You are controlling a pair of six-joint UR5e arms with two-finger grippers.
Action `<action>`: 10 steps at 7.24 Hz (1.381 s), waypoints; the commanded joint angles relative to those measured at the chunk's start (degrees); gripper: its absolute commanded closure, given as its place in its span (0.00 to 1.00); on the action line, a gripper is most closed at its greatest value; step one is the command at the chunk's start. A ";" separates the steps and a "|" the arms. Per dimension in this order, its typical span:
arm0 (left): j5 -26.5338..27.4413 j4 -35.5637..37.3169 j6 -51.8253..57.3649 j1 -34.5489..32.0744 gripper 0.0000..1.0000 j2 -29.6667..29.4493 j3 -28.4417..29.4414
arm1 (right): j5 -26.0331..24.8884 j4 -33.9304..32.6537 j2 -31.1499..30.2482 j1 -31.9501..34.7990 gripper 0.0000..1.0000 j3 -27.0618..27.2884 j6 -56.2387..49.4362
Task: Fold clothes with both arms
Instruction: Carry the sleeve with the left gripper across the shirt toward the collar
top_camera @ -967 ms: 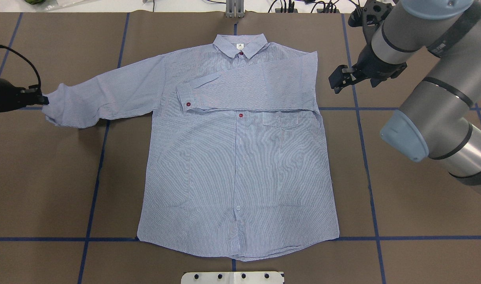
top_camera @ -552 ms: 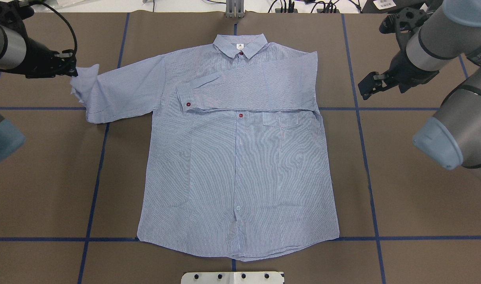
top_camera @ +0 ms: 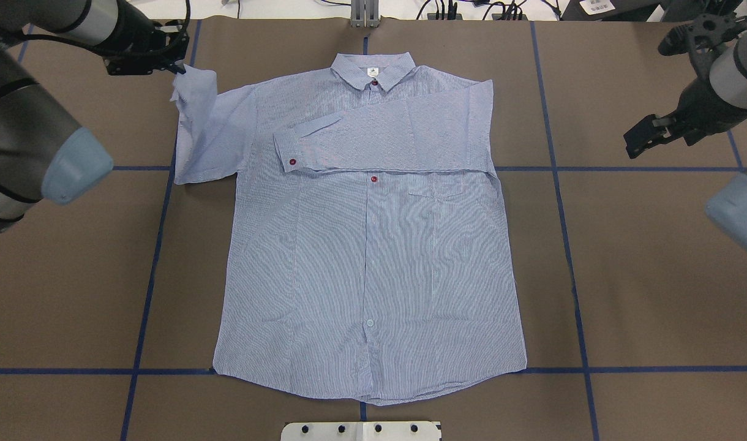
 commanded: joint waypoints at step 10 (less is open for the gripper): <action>-0.25 -7.18 -22.58 6.04 1.00 -23.69 18.04 | 2.00 0.25 -2.85 4.10 0.00 -1.14 -4.19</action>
